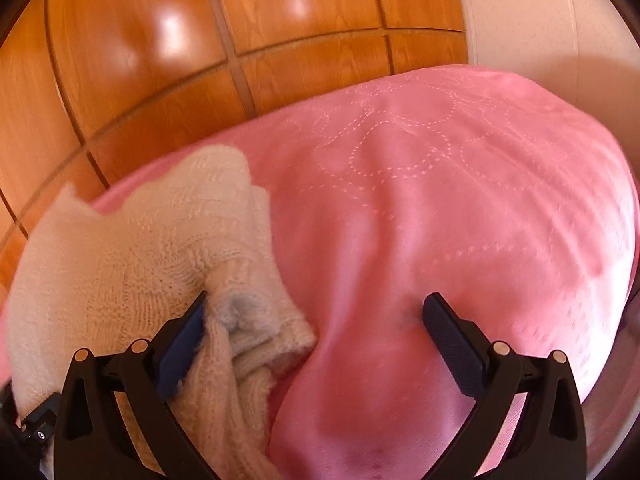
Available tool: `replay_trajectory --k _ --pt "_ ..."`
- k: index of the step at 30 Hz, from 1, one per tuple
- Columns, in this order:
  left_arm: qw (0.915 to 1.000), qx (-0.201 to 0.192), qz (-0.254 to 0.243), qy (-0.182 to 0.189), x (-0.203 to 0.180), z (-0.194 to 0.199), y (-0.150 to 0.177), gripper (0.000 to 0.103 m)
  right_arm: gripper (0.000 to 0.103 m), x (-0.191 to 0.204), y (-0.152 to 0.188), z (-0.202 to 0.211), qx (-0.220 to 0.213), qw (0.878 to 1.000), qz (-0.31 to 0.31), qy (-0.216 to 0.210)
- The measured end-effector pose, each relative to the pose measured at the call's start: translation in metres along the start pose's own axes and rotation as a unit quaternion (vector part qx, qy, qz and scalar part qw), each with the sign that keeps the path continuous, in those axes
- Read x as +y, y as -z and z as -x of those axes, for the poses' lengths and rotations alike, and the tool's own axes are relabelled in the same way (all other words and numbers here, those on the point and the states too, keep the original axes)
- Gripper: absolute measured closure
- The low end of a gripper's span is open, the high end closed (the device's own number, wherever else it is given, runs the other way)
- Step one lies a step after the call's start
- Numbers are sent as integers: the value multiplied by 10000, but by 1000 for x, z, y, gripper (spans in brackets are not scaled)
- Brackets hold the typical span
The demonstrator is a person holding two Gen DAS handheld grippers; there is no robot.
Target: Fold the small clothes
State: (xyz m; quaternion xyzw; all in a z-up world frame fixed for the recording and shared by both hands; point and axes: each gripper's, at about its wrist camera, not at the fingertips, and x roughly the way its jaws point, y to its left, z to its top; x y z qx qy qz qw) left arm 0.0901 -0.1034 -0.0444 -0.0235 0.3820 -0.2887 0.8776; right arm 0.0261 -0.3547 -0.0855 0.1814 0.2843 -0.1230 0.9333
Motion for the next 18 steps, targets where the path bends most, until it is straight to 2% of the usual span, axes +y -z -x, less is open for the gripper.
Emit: replay_trajectory --k 5,8,13,18 --pt "9985 -510 119 -132 -3 32 -10 10 2 0 10 11 -302 9994 -124 -99" --pt "9950 -920 -27 -392 -13 49 -33 10 2 1 8 10 -428 9987 -198 -188" --pt "9904 -693 -579 -1044 -27 23 -62 10 2 3 11 15 -485 9984 -187 -233" --pt "9864 -59 -579 -1536 -14 -31 -66 10 2 2 12 15 -473 9984 -169 -276"
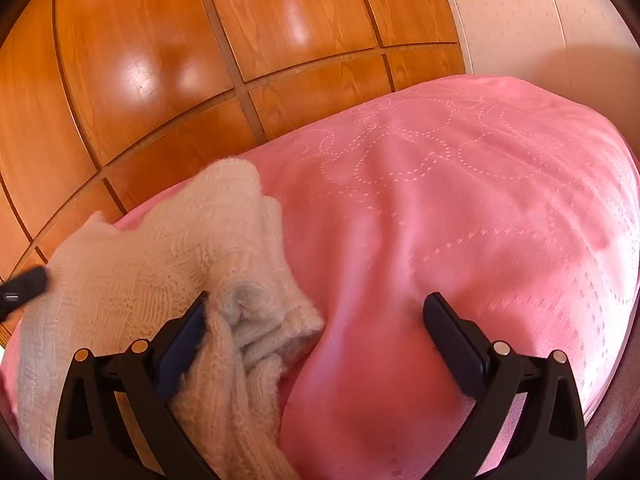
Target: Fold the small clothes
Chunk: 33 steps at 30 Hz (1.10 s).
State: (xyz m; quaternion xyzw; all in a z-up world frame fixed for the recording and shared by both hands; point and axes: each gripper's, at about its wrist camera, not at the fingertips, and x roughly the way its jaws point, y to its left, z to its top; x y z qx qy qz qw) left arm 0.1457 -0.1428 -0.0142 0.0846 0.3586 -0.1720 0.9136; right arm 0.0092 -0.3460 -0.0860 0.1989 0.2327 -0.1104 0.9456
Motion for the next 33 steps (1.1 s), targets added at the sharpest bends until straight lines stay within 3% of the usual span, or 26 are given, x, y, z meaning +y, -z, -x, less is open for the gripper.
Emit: replay_trajectory --k 2,7,12,17,23,33 --pt "10000 41 72 11 7 -16 8 5 2 -1 0 0 -6 10000 8 -17" --pt "9960 3 608 649 33 -32 22 3 2 1 2 -2 -67 9999 79 -62" --pt "9942 -206 788 697 32 -11 39 3 2 1 1 -2 -15 10000 70 -70" --pt "9857 -238 1278 1075 36 8 66 3 2 0 -9 0 432 9990 -5 -128" --pt "9859 -127 1184 1179 31 21 81 3 2 -1 -18 13 1040 9940 -143 -293" --pt "9833 -11 1310 1268 29 26 92 3 2 14 -18 41 1201 9924 115 -260"
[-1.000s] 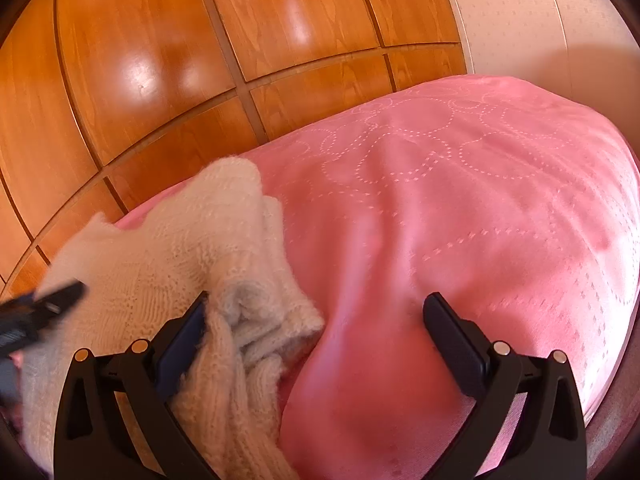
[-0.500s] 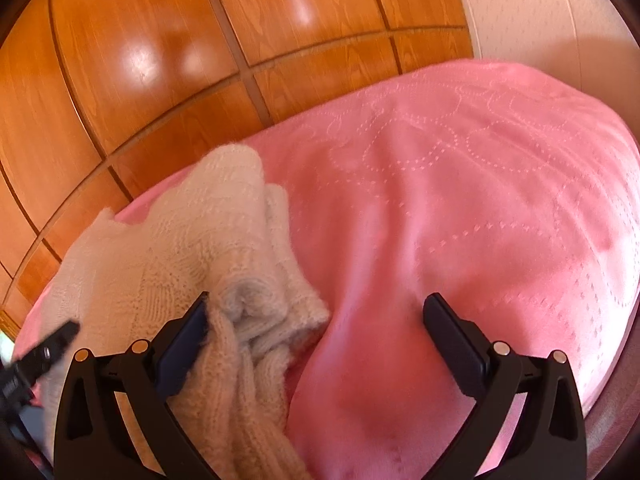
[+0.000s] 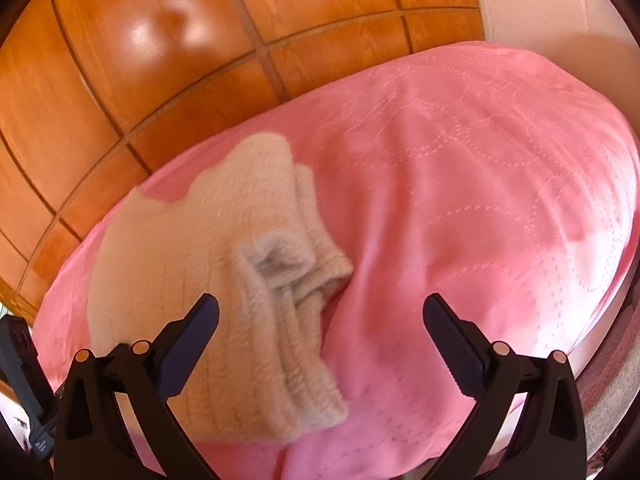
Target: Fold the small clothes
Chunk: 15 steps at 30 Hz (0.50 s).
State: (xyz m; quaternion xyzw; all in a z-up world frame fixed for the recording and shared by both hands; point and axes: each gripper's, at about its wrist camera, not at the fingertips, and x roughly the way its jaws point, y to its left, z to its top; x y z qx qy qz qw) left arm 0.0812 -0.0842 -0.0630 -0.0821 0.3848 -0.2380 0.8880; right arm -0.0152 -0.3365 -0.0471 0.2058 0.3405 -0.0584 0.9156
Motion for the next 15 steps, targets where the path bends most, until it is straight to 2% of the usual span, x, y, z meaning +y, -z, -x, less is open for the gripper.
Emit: replay_trajectory --k 4,8,12,15 --pt "10000 33 -75 7 -1 3 3 3 2 6 10 -17 301 9987 241 321" --pt "9998 43 -181 33 -3 6 8 3 2 0 15 -23 378 9990 119 217" --pt "9998 -11 -219 21 -3 13 10 3 2 1 15 -22 355 9987 251 270" --pt "9994 -269 -207 37 -4 23 9 3 2 -1 15 -22 353 9988 249 246"
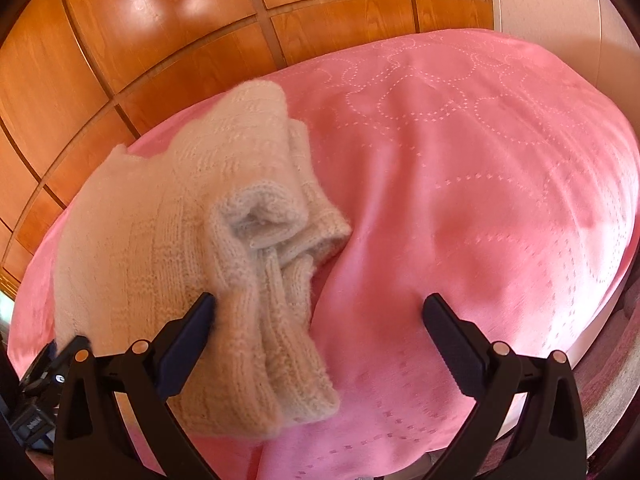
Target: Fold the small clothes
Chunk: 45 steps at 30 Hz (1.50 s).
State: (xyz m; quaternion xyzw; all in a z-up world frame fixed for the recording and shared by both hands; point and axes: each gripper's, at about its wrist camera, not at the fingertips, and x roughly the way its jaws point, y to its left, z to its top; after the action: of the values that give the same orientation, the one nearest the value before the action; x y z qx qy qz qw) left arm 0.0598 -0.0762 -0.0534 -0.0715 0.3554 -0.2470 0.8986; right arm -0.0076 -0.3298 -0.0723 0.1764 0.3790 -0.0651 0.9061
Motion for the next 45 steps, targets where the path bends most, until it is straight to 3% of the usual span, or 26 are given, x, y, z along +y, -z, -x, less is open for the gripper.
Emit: replay_trajectory --k 5,9,15,19,25,29,36,39,44,45 --pt "9994 187 -233 -161 -3 -11 5 3 2 -1 0 -1 -12 10000 22 -36" --pt "9985 393 -370 -122 -4 -16 9 3 2 -1 3 -2 -59 9991 407 98" --pt "9989 409 -216 112 3 -9 11 3 2 -11 6 -1 -53 9993 341 -137" --pt "9993 204 29 303 11 4 10 3 2 -13 7 0 -65 9994 251 -249" --pt "9989 -378 263 92 25 20 -8 3 2 -19 5 15 -267 9977 -50 -629" --pt "9984 -154 485 246 35 7 -20 4 2 -20 -1 28 -584 9925 -183 -1060" --pt "9965 743 -292 249 6 -44 -30 6 3 -6 -4 29 -595 9910 -43 -1196" --pt "9959 756 -424 266 -1 -50 -30 6 13 -2 -10 25 -512 9885 -128 -1417" --pt "9971 579 -280 406 7 -43 -21 6 27 0 -46 3 -453 9880 -369 -1432" --pt "9976 510 -248 399 9 -40 -19 6 40 -1 -52 -4 -354 9884 -425 -1416"
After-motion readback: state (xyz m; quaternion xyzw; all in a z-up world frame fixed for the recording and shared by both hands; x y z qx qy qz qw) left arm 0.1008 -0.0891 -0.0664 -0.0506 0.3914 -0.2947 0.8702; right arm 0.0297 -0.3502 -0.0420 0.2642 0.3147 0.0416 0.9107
